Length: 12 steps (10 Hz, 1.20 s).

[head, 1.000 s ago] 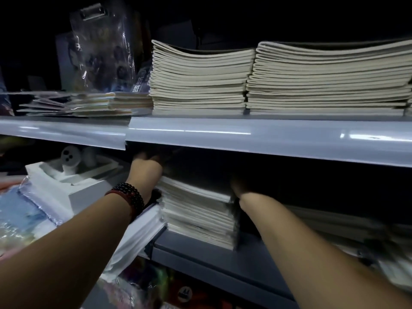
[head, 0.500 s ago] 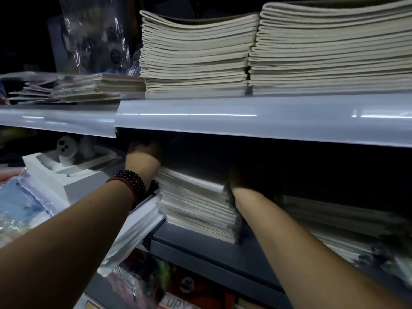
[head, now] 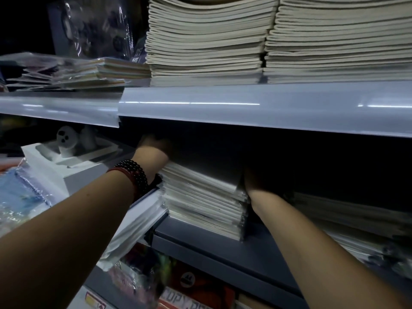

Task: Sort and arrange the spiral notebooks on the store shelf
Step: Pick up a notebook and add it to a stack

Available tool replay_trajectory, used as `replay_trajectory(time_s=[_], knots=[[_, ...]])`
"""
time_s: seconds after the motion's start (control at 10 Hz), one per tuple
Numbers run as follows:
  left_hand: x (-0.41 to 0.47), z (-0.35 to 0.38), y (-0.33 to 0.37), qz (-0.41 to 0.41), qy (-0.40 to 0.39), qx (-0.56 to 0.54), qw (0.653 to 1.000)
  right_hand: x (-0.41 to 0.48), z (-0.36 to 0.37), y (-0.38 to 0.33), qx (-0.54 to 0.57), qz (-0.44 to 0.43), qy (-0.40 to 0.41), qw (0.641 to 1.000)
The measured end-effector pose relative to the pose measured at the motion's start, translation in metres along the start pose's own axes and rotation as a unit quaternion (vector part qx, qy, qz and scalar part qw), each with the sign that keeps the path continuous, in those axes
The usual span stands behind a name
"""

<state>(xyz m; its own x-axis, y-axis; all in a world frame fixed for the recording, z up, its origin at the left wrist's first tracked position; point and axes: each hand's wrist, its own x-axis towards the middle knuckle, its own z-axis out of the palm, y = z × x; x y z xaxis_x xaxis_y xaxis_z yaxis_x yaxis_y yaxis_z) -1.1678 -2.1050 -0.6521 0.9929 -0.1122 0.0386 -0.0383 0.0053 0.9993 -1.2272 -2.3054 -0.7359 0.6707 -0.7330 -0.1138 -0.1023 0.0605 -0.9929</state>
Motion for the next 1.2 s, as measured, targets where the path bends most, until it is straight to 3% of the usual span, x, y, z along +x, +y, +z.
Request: replay_trajectory(time_s=[0.1,0.2,0.4,0.5,0.7,0.8,1.0,1.2], knots=[[0.004,-0.005,0.002,0.009,-0.020,0.077,0.997,-0.041,-0.009,-0.024,-0.016,0.008,-0.044,0.999],[0.002,-0.009,0.003,0.002,-0.085,0.074,0.994,-0.036,-0.014,-0.020,0.013,0.045,-0.090,0.995],[0.000,-0.015,-0.010,-0.137,-0.085,-0.049,0.986,-0.035,-0.021,-0.022,0.032,0.041,-0.142,0.989],[0.003,-0.011,-0.021,-0.148,-0.045,-0.074,0.985,-0.035,-0.021,-0.018,0.063,0.054,-0.160,0.984],[0.008,-0.004,-0.029,-0.132,-0.020,-0.030,0.991,-0.036,-0.022,-0.019,0.098,0.069,-0.128,0.985],[0.009,0.000,-0.030,-0.141,-0.046,-0.028,0.988,-0.038,-0.031,-0.018,0.095,0.072,-0.082,0.990],[0.015,0.001,-0.031,-0.150,-0.087,-0.057,0.983,-0.048,-0.032,-0.025,0.084,0.066,-0.072,0.992],[0.007,0.002,-0.029,-0.151,-0.051,-0.095,0.983,-0.028,-0.019,-0.024,-0.050,-0.029,-0.067,0.996]])
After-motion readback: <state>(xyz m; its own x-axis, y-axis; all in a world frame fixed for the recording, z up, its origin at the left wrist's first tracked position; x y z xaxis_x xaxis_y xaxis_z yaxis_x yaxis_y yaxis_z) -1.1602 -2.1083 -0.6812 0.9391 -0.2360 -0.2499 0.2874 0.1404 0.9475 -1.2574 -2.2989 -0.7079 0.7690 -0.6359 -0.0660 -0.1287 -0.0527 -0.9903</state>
